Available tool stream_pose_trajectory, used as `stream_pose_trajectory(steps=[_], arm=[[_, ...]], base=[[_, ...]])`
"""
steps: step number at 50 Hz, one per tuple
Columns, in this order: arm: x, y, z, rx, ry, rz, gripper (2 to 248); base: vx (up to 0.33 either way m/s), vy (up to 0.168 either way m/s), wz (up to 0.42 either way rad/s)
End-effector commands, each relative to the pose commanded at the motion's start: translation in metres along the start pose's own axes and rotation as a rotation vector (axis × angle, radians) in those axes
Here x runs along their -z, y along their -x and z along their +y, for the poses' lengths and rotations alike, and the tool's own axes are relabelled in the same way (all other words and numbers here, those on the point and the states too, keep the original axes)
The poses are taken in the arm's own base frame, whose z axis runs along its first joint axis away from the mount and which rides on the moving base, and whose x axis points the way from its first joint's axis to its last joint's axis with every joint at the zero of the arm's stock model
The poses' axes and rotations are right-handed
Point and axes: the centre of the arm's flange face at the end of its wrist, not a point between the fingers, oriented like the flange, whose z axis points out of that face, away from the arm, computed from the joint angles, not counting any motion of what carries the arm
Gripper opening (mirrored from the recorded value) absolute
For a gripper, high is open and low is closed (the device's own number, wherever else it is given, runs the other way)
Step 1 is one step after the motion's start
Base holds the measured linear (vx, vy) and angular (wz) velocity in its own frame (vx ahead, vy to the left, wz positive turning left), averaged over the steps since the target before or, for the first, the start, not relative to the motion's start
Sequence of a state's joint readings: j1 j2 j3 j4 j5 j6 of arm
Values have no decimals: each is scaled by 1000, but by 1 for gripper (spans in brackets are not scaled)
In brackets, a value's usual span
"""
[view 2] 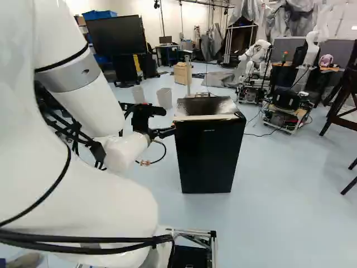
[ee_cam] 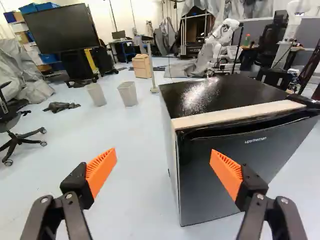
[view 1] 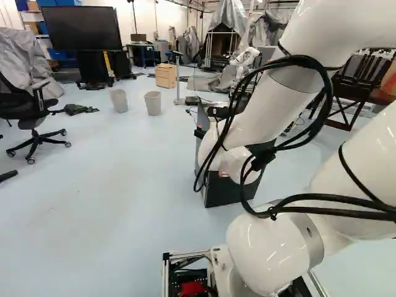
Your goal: Grab a drink from the fridge
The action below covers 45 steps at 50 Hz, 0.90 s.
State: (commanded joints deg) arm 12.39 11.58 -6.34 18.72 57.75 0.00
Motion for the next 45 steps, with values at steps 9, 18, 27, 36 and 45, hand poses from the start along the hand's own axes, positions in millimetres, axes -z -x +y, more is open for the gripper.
stream_pose_trajectory(steps=[9, 18, 27, 36, 45], arm=[[-5, 6, -5, -20, 33, -18, 247], [-12, 12, -12, -37, 69, -36, 247], [-20, 18, -18, -50, 108, -50, 247], [-31, 24, -26, -62, 151, -59, 247], [-42, 29, -34, -73, 197, -66, 247]], base=[[0, 0, 0], [0, 0, 0], [0, 0, 0], [0, 0, 0], [0, 0, 0]])
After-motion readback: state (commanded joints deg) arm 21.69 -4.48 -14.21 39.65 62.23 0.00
